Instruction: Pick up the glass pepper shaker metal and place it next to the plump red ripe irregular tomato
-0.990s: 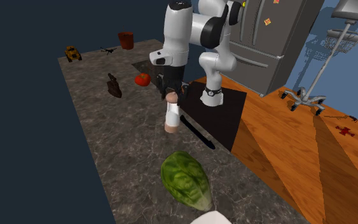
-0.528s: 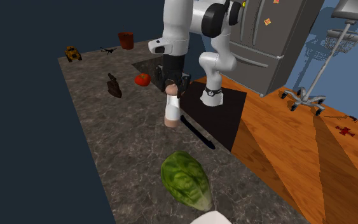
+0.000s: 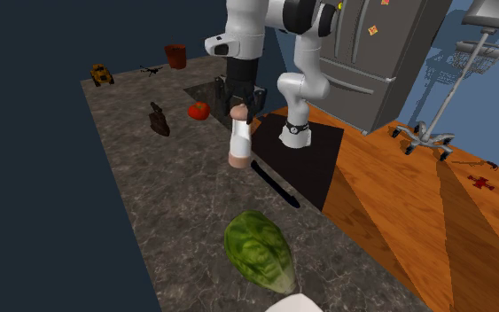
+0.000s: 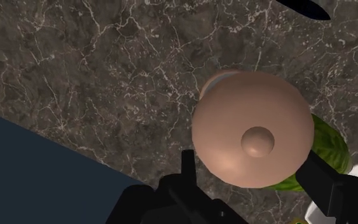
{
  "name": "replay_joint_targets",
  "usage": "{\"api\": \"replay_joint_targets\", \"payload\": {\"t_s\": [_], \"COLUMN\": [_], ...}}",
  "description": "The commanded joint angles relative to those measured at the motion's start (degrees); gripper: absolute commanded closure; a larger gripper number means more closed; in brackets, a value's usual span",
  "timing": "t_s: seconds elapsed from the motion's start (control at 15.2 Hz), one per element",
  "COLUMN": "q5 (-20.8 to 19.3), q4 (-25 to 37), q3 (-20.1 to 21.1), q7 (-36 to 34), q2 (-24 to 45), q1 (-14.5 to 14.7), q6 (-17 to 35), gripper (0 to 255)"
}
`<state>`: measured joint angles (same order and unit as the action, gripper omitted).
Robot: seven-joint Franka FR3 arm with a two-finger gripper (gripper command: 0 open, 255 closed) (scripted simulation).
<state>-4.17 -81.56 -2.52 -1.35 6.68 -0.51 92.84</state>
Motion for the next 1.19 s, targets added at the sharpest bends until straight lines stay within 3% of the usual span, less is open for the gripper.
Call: {"api": "replay_joint_targets", "payload": {"t_s": [0.0, 0.2, 0.66, 1.12], "q5": [0.05, 0.09, 0.1, -0.69], "q4": [2.44, 5.66, -7.72, -16.09], "q3": [-0.03, -0.04, -3.45, -7.92], "q7": [0.2, 0.37, 7.57, 15.49], "q2": [0.6, 1.49, -9.08, -16.62], "q1": [-0.04, -0.05, -4.01, -7.63], "q6": [-1.84, -4.17, -0.82, 0.64], "gripper": [255, 255, 255, 255]}}
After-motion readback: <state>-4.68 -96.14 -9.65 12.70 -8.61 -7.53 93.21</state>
